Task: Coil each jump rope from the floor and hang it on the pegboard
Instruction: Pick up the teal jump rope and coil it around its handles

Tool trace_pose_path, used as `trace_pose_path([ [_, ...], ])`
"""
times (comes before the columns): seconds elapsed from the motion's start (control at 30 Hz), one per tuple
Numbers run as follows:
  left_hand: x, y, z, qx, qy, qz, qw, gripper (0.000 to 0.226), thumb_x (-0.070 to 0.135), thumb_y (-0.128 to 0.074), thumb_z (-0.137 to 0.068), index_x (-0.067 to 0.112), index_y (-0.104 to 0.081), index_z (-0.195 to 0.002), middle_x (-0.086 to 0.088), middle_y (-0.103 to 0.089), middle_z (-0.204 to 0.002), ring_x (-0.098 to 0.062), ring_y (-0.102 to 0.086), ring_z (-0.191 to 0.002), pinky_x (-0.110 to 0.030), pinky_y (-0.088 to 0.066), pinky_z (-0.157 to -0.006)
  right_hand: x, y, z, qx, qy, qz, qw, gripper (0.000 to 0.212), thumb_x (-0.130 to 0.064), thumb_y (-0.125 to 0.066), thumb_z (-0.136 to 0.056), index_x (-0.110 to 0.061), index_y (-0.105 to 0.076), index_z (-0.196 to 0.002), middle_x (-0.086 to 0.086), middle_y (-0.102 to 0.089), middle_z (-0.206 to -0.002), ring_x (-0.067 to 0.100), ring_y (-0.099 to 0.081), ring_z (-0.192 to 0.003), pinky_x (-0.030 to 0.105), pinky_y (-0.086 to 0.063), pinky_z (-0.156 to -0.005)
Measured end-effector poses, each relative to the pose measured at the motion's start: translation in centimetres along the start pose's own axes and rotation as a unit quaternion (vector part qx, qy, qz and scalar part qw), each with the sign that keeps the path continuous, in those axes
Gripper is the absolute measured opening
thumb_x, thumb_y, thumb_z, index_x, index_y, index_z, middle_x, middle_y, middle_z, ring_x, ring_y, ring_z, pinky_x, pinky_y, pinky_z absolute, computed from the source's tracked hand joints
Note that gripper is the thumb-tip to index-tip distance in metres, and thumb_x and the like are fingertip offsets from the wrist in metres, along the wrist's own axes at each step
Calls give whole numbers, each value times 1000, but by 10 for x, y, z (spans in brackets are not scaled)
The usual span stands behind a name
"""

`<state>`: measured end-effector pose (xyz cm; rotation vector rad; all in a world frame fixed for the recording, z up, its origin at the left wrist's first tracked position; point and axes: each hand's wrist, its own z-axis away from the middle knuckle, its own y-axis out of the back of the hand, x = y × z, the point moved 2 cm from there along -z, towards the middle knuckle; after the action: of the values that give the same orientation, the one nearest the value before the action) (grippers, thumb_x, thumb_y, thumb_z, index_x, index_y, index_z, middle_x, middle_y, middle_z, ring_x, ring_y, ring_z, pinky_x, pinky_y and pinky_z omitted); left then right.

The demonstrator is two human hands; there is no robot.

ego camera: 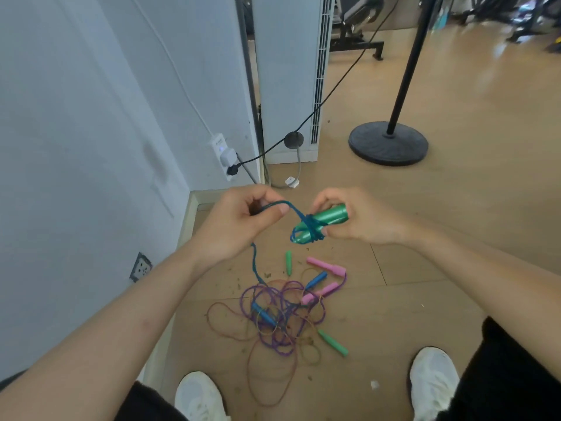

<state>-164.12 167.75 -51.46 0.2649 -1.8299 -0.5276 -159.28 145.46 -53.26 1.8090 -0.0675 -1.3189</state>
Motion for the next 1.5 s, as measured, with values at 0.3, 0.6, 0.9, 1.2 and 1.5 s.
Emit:
trace_pose_path([
  [0.3, -14, 11, -11, 67, 35, -13, 997, 7, 22, -79, -84, 18, -74, -81, 7, -65, -69, 1, -50, -58, -15, -39, -60, -35, -8, 15, -102, 88, -52, 989, 64, 0, -71, -83, -33, -46, -132, 6, -63, -87, 12, -60, -70, 20, -46, -68],
  [0.6, -17, 14, -14, -4, 58, -28, 998, 8, 23, -73, -90, 19, -73, -83, -1, -61, -66, -4, -45, -55, -22, -40, -56, -36, 1, 15, -76, 74, -59, 993, 43, 8, -71, -78, -20, -68, -111, -4, -67, -105, 0, -61, -89, 9, -43, -78],
  [0.9, -20, 16, -8, -22, 124, 57, 990, 17, 15, -62, -98, 6, -69, -110, -1, -63, -69, -9, -51, -51, -20, -46, -54, -19, 17, 3, 48, -35, -382, 922, 43, -5, -65, -77, -11, -63, -120, 5, -67, -108, 17, -54, -58, 22, -41, -49],
  [1.2, -22, 2, 1, -72, 104, 0, 992, 9, 9, -73, -89, 14, -71, -96, 0, -61, -70, -10, -52, -53, -27, -48, -54, -3, 21, -3, 209, -103, -326, 916, 32, -1, -67, -89, -15, -61, -118, 7, -64, -120, 16, -59, -60, 26, -44, -55],
  [1.5, -4, -4, 2, -90, 29, 3, 995, 6, 19, -74, -89, 23, -75, -85, 0, -67, -71, -13, -50, -63, -28, -37, -61, -10, 1, 3, 14, -5, -31, 999, 30, -4, -76, -81, -18, -64, -105, -9, -69, -102, -2, -63, -91, 16, -45, -78],
])
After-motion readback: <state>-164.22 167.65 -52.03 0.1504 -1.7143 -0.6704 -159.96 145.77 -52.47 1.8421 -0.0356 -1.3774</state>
